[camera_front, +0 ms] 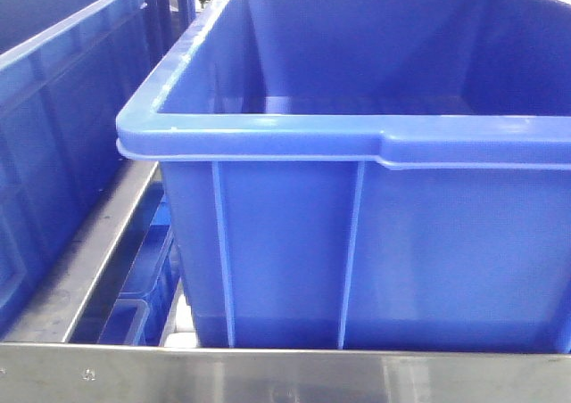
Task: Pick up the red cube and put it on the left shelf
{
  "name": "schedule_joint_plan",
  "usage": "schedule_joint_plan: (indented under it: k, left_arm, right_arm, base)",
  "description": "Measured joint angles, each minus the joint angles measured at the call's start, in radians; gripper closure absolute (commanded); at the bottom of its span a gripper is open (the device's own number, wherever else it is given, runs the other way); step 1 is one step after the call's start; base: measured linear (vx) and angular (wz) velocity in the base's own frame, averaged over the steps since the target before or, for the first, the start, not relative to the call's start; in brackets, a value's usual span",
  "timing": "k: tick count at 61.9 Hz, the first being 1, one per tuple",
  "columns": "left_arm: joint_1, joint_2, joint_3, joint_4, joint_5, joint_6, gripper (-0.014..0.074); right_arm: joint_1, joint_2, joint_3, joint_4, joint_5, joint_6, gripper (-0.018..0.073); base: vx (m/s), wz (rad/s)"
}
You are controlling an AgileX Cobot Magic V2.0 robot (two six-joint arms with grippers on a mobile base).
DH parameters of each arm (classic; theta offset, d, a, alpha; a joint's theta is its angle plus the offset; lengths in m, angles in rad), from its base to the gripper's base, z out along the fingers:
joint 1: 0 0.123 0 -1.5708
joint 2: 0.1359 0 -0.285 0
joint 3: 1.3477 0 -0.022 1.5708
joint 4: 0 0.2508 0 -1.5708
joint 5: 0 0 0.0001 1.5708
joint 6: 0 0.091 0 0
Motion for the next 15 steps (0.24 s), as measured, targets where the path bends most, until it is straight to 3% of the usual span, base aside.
schedule_joint_plan:
  k: [15]
  left_arm:
    - [0.000,0.000,0.000,0.000,0.000,0.000,0.0495]
  right_arm:
    - [0.000,0.000,0.000,0.000,0.000,0.002,0.0498]
  base:
    - [0.00,0.00]
